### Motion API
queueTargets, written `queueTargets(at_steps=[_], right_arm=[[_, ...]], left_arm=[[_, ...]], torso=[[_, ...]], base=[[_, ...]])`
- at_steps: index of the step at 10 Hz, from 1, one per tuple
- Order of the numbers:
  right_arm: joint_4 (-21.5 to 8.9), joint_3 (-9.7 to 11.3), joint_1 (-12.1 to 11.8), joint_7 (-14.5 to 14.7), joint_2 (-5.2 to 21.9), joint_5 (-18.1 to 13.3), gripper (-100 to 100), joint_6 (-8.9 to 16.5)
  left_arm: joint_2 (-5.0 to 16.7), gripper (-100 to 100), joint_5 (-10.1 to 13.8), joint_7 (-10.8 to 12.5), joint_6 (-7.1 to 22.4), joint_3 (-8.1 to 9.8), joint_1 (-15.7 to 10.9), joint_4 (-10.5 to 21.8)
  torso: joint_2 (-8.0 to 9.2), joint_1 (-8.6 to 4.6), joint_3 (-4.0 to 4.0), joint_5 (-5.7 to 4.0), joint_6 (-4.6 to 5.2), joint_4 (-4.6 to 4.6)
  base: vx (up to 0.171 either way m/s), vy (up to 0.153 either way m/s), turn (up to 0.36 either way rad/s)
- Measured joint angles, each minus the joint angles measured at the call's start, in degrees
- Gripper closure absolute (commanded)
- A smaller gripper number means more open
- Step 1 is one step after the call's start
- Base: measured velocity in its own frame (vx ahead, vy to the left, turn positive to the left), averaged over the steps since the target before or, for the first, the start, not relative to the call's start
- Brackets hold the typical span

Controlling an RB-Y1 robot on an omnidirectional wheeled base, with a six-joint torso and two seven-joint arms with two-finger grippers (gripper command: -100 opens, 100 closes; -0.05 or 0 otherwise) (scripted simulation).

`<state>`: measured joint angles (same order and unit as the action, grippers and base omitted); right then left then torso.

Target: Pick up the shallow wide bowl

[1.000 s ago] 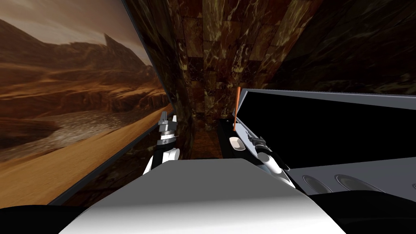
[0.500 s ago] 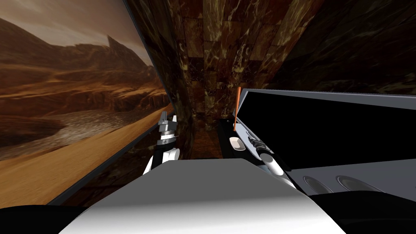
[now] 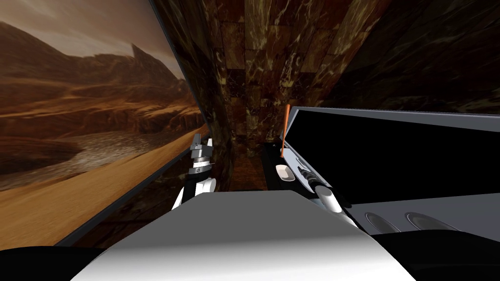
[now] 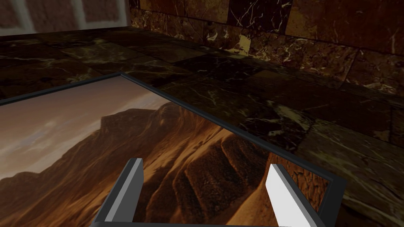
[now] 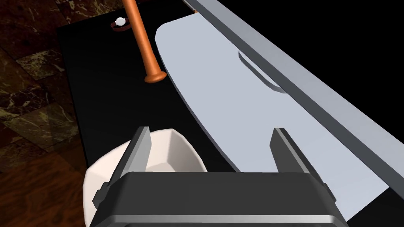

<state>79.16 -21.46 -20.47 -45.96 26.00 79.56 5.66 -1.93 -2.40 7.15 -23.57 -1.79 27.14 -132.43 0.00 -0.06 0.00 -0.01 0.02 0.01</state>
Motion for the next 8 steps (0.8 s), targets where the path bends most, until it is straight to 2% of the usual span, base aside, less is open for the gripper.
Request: queueTargets(at_steps=[1, 2, 3, 6, 7, 8], right_arm=[[-0.2, -1.0, 0.4, -0.4, -0.8, 0.0, -100, 1.0], [-1.2, -2.5, 1.2, -2.6, -1.7, -1.1, -100, 3.4], [-2.6, -2.6, 1.7, -3.9, -1.3, -1.1, -100, 4.8], [-3.3, -1.6, 1.3, -2.6, -0.5, 3.4, -100, 4.5], [-5.5, -1.2, 1.9, -1.9, 0.4, 6.8, -100, 5.5], [-6.2, -1.0, 1.8, -3.3, 0.6, 7.6, -100, 6.3]], left_arm=[[0.0, 0, 0.0, 0.0, 0.0, 0.0, 0.0, 0.0], [0.0, 0, 0.0, 0.0, 0.0, 0.0, 0.0, 0.0], [0.0, 0, 0.0, 0.0, 0.0, 0.0, 0.0, 0.0], [0.0, 0, 0.0, 0.0, 0.0, 0.0, 0.0, 0.0], [0.0, 0, 0.0, 0.0, 0.0, 0.0, 0.0, 0.0], [0.0, 0, 0.0, 0.0, 0.0, 0.0, 0.0, 0.0]], torso=[[0.0, 0.03, 0.0, 0.01, 0.0, 0.0], [-0.01, 0.02, -0.01, 0.0, 0.0, 0.0], [-0.02, 0.0, -0.01, 0.01, 0.0, 0.0], [0.0, 0.06, 0.0, 0.02, 0.0, 0.0], [-0.01, 0.01, 0.0, 0.01, 0.0, 0.0], [-0.01, 0.0, 0.0, 0.0, 0.0, 0.0]], base=[[0.0, -0.01, 0.015], [0.001, -0.012, 0.01], [0.001, -0.007, 0.0], [-0.001, -0.003, 0.003], [0.001, -0.013, 0.006], [0.008, -0.02, -0.003]])
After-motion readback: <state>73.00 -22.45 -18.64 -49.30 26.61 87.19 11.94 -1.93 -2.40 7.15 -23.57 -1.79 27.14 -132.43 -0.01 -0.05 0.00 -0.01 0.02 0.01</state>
